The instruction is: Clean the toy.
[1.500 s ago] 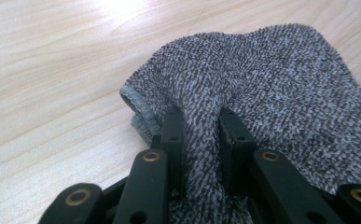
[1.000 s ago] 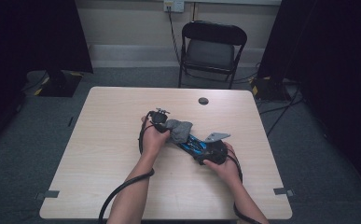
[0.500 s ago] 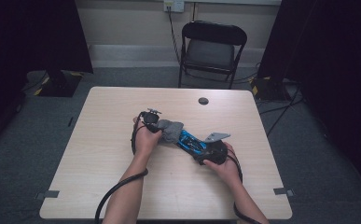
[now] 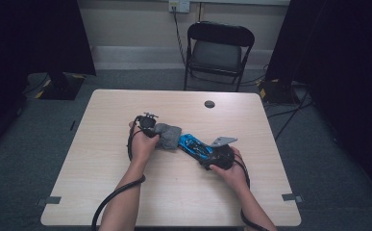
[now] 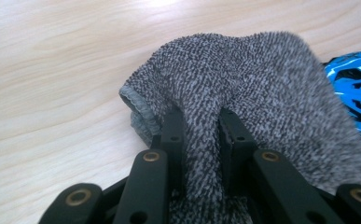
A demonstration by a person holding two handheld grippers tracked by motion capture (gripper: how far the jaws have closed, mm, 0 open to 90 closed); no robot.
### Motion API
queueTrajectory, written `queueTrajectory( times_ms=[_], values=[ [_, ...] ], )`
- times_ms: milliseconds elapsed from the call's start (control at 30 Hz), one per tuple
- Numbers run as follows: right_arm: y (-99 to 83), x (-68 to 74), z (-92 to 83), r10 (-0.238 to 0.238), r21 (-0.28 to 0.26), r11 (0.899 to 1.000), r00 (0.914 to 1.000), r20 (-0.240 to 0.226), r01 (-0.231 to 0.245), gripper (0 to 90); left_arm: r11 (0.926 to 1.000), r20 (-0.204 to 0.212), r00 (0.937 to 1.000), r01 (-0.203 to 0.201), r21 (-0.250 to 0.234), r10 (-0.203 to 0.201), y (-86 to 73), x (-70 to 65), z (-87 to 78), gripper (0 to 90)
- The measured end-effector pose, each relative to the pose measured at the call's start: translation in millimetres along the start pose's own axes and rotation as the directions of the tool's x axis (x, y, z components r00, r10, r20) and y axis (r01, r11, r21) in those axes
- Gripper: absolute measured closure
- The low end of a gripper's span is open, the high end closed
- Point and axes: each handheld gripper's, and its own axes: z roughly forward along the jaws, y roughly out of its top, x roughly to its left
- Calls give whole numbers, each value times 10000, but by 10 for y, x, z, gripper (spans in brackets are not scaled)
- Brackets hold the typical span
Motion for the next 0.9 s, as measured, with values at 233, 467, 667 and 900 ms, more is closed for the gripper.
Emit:
queueTrajectory(
  times_ms=[233,467,667,900],
  values=[
    [0,0,0,-1,-1,10000,10000,-2,1,230,9994,39,9998,173,-302,-172,-8,80,-145,749],
    [0,0,0,-1,0,10000,10000,4,1,231,9959,662,9973,357,-825,-303,41,56,-336,749],
    [0,-1,0,2,-1,10000,10000,-3,-2,230,9944,1159,9932,218,-1036,-97,67,-64,-395,749],
    [0,-1,0,5,-1,10000,10000,-4,-5,231,9921,1825,9827,-94,-1251,323,129,-306,-424,749]
  ],
)
